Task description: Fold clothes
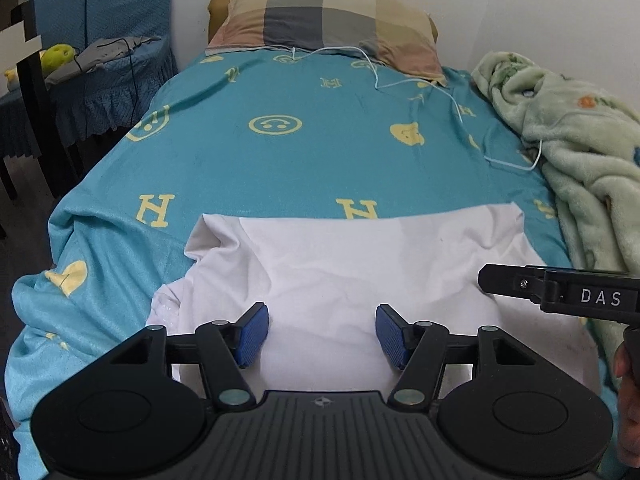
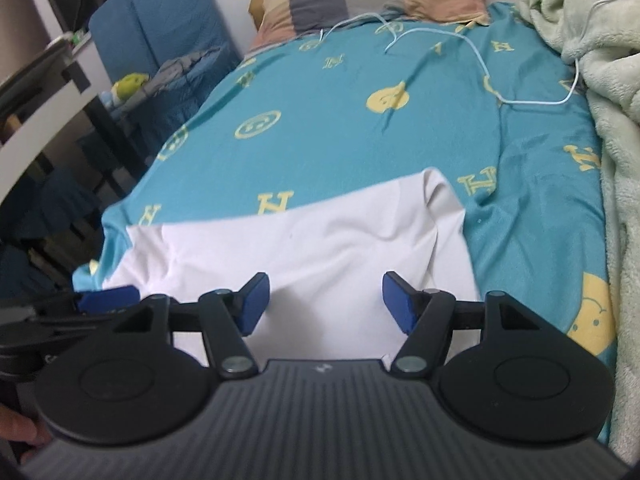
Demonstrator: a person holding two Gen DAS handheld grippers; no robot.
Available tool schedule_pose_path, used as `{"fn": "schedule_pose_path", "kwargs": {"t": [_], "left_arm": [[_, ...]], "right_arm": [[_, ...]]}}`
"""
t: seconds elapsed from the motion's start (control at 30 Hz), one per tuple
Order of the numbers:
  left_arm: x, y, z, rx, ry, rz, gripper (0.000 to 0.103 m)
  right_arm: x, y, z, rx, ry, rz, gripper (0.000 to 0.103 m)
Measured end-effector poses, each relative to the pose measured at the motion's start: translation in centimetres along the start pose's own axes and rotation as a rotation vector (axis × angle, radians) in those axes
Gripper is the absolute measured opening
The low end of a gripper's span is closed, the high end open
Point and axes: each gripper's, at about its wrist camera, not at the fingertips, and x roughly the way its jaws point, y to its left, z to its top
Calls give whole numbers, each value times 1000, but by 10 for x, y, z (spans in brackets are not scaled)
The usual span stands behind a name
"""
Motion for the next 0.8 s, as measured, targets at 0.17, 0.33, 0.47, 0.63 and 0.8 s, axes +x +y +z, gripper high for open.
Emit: {"fn": "schedule_pose_path", "kwargs": {"t": [0.17, 0.33, 0.47, 0.63, 0.8], "left_arm": [[8, 0, -4, 13, 11, -4, 62], [-9, -4, -5, 16, -5, -7, 61], [-27, -13, -11, 28, -20, -20, 62], [-28, -20, -16, 44, -4, -16, 62], [-16, -17, -19, 42, 33, -22, 62]], "right_arm": [[14, -2, -5, -4, 42, -9, 65], [1, 2, -6, 0, 38, -11, 65], [-17, 8, -12, -4, 37, -4, 65], [-14, 12, -19, -25, 75, -22, 65], [-3, 11, -23, -24, 112, -25, 65]]}}
